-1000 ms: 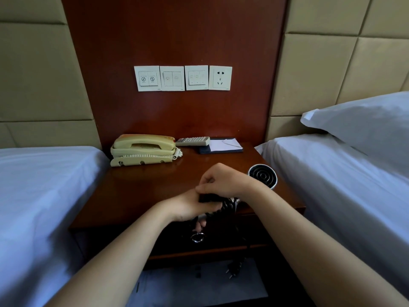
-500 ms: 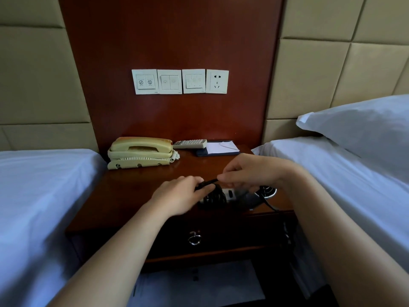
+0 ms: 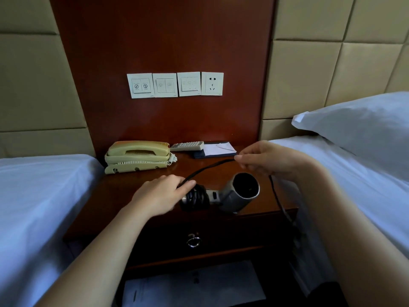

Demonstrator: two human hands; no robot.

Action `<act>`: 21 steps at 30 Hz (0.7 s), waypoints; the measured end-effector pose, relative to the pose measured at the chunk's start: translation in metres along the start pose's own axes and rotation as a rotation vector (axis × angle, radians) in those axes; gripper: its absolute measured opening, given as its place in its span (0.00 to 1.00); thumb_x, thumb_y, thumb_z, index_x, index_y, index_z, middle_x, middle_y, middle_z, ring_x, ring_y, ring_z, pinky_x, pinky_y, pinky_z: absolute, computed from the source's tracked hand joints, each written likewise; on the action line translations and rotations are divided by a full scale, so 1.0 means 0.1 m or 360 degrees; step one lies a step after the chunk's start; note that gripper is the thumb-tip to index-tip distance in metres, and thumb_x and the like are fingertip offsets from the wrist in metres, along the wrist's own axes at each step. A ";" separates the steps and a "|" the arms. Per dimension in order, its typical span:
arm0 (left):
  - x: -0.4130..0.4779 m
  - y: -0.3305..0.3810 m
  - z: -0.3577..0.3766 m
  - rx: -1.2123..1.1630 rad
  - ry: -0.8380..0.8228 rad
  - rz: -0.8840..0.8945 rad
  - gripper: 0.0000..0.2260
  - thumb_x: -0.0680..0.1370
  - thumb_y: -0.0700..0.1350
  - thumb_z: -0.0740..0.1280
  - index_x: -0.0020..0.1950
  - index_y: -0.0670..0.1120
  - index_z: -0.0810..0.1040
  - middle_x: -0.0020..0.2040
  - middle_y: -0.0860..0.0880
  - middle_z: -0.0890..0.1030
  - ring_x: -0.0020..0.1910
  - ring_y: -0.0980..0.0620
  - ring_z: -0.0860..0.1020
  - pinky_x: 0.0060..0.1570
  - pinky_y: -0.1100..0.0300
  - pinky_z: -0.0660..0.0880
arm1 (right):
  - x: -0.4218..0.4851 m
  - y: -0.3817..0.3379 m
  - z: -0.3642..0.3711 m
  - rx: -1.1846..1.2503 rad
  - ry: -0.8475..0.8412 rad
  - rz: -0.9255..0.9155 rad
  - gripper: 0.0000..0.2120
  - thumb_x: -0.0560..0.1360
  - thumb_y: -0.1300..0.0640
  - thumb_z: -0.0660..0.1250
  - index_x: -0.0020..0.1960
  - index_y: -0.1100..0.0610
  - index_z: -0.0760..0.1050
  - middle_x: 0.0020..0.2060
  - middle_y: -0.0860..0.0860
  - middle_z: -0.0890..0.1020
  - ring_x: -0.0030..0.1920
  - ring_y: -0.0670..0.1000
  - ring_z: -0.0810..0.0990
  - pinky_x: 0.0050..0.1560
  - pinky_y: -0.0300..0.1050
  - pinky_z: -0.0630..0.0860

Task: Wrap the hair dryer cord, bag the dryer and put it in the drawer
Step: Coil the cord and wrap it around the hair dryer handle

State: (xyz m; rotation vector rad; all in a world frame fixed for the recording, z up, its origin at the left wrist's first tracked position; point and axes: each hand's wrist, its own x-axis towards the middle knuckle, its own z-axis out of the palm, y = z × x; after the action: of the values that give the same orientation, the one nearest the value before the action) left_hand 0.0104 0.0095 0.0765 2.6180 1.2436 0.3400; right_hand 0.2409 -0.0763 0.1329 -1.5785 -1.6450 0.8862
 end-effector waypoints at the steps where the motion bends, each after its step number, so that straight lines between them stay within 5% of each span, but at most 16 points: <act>1: 0.01 -0.06 0.02 -0.0125 -0.0038 -0.0035 0.20 0.79 0.63 0.52 0.34 0.51 0.68 0.27 0.53 0.73 0.31 0.51 0.80 0.40 0.54 0.74 | 0.02 0.02 0.00 -0.0134 0.0111 -0.0050 0.16 0.77 0.53 0.63 0.32 0.56 0.71 0.22 0.45 0.66 0.22 0.44 0.61 0.24 0.32 0.58; 4: 0.03 -0.15 0.09 -0.0626 -0.0149 -0.0145 0.20 0.78 0.59 0.57 0.34 0.46 0.65 0.24 0.53 0.66 0.24 0.53 0.76 0.29 0.60 0.69 | 0.09 0.09 0.06 -0.0263 0.0333 -0.0245 0.17 0.77 0.52 0.65 0.31 0.57 0.72 0.29 0.54 0.68 0.31 0.49 0.64 0.32 0.38 0.60; 6: 0.03 -0.13 0.11 -0.0809 -0.0176 -0.0167 0.20 0.79 0.56 0.58 0.33 0.45 0.63 0.23 0.52 0.65 0.21 0.54 0.73 0.24 0.66 0.66 | 0.13 0.16 0.08 -0.0138 0.0450 -0.0292 0.18 0.77 0.53 0.64 0.30 0.57 0.71 0.26 0.51 0.68 0.28 0.46 0.64 0.29 0.33 0.60; 9: 0.00 -0.02 0.09 -0.1001 -0.0211 -0.0105 0.19 0.81 0.52 0.56 0.35 0.41 0.68 0.20 0.51 0.69 0.18 0.56 0.70 0.19 0.68 0.63 | 0.21 0.28 0.08 0.0084 0.0492 -0.0208 0.19 0.77 0.56 0.64 0.28 0.55 0.70 0.21 0.43 0.70 0.23 0.40 0.66 0.27 0.31 0.63; 12: 0.00 0.08 0.05 -0.1300 -0.0213 -0.0026 0.21 0.82 0.50 0.54 0.36 0.38 0.72 0.19 0.47 0.71 0.13 0.56 0.64 0.15 0.70 0.58 | 0.24 0.38 0.05 0.0167 0.0509 -0.0072 0.18 0.77 0.66 0.61 0.29 0.56 0.69 0.24 0.48 0.70 0.27 0.45 0.67 0.30 0.39 0.62; 16: 0.01 0.13 0.00 -0.1697 -0.0170 -0.0016 0.22 0.82 0.50 0.52 0.36 0.37 0.73 0.19 0.45 0.70 0.13 0.56 0.63 0.18 0.67 0.57 | 0.21 0.44 0.15 0.0252 0.0463 0.0055 0.10 0.77 0.73 0.55 0.48 0.63 0.73 0.42 0.51 0.72 0.40 0.46 0.76 0.40 0.35 0.73; 17: 0.01 0.13 -0.01 -0.1759 -0.0152 -0.0031 0.22 0.82 0.50 0.52 0.38 0.37 0.73 0.19 0.46 0.71 0.13 0.57 0.63 0.21 0.64 0.58 | 0.21 0.45 0.19 0.0191 0.0446 0.0023 0.10 0.77 0.72 0.57 0.50 0.64 0.75 0.42 0.51 0.72 0.36 0.43 0.75 0.35 0.33 0.73; 21: 0.05 0.09 -0.01 -0.1908 0.0027 -0.0143 0.22 0.82 0.53 0.51 0.40 0.39 0.71 0.19 0.48 0.70 0.14 0.57 0.61 0.28 0.59 0.59 | 0.27 0.48 0.22 -0.0369 0.0236 0.0017 0.17 0.78 0.50 0.62 0.33 0.56 0.75 0.29 0.54 0.69 0.28 0.47 0.65 0.29 0.36 0.62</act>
State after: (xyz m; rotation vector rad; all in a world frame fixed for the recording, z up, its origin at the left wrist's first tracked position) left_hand 0.0201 0.0078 0.0803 1.5176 0.7487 0.7818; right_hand 0.2471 -0.0480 0.0807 -1.7645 -1.6814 0.5834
